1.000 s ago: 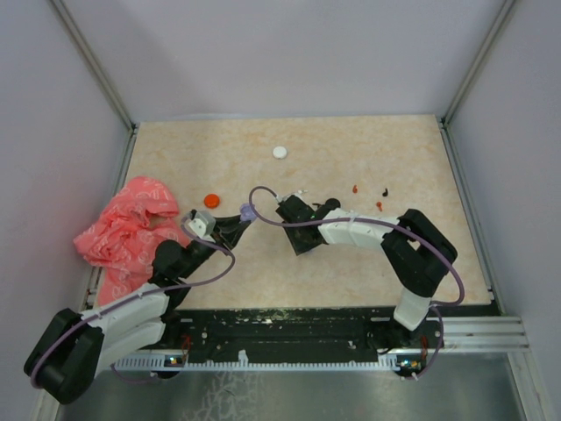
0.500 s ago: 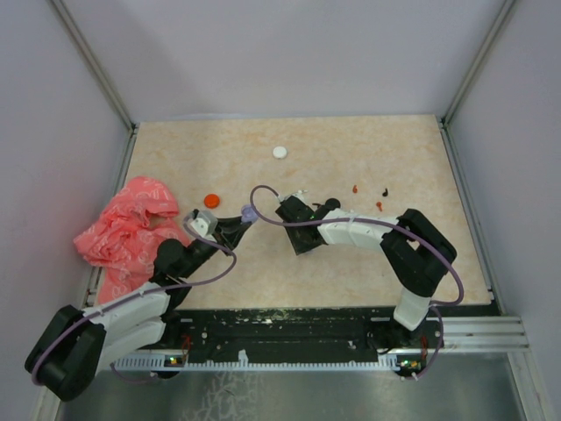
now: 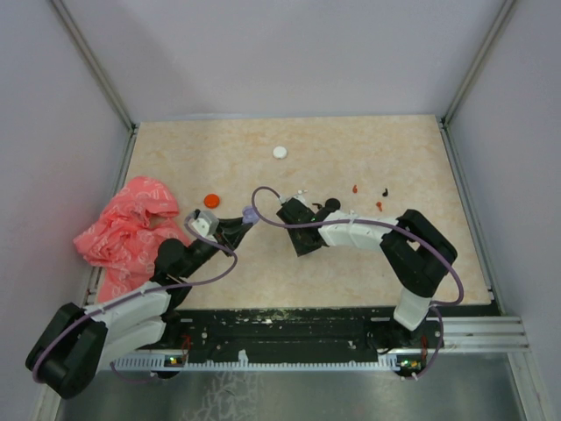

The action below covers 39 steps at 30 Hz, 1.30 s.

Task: Insert the wireless bluetooth earbuds into the charging case
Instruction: Pick up the earbud from the center of the board, then place the earbud in the charging case.

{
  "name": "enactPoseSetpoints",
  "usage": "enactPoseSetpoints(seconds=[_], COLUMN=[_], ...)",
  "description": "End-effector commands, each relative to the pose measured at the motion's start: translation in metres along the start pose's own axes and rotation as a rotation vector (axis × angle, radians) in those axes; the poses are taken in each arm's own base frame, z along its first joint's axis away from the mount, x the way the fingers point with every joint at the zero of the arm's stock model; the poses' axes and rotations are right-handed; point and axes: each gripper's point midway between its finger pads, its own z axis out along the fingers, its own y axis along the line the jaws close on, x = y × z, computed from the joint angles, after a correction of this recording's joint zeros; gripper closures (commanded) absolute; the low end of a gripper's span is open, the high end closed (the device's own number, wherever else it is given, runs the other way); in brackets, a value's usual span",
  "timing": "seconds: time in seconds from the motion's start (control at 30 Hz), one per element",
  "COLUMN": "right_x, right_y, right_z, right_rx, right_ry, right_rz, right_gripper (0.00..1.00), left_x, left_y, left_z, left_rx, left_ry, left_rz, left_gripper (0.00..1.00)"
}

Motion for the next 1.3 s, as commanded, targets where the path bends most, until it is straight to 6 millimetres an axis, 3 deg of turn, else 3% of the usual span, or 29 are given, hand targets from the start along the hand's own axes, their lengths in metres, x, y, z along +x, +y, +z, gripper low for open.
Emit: enactPoseSetpoints(seconds=[0.0, 0.13, 0.23, 0.5, 0.67, 1.03, 1.27], right_x=[0.002, -0.011, -0.034, -0.099, -0.127, -0.164, -0.172], right_y=[-0.001, -0.001, 0.006, 0.028, 0.041, 0.060, 0.084], right_z=[-0.003, -0.016, -0.044, -0.132, -0.187, -0.288, -0.343], right_rx=[0.011, 0.000, -0.061, -0.262, -0.411, -0.670, -0.908], right_ry=[-0.012, -0.061, -0.155, -0.438, -0.593, -0.837, -0.942], right_rz=[0.001, 0.004, 0.010, 0.050, 0.077, 0.095, 0.078], right_gripper=[0.80, 0.84, 0.85, 0.89, 0.90, 0.90, 0.90], left_x=[-0.010, -0.012, -0.016, -0.037, -0.063, -0.099, -0.121], left_y=[-0.006, -0.008, -0.012, -0.020, -0.027, -0.035, -0.048], left_z=[0.002, 0.001, 0.000, -0.002, -0.001, 0.005, 0.000], left_rx=[0.030, 0.038, 0.063, 0.103, 0.136, 0.187, 0.256], left_ry=[-0.040, -0.054, -0.076, -0.159, -0.257, -0.370, -0.465], left_rz=[0.003, -0.003, 0.004, 0.039, 0.056, 0.107, 0.159], left_gripper=[1.00, 1.00, 1.00, 1.00, 1.00, 1.00, 1.00])
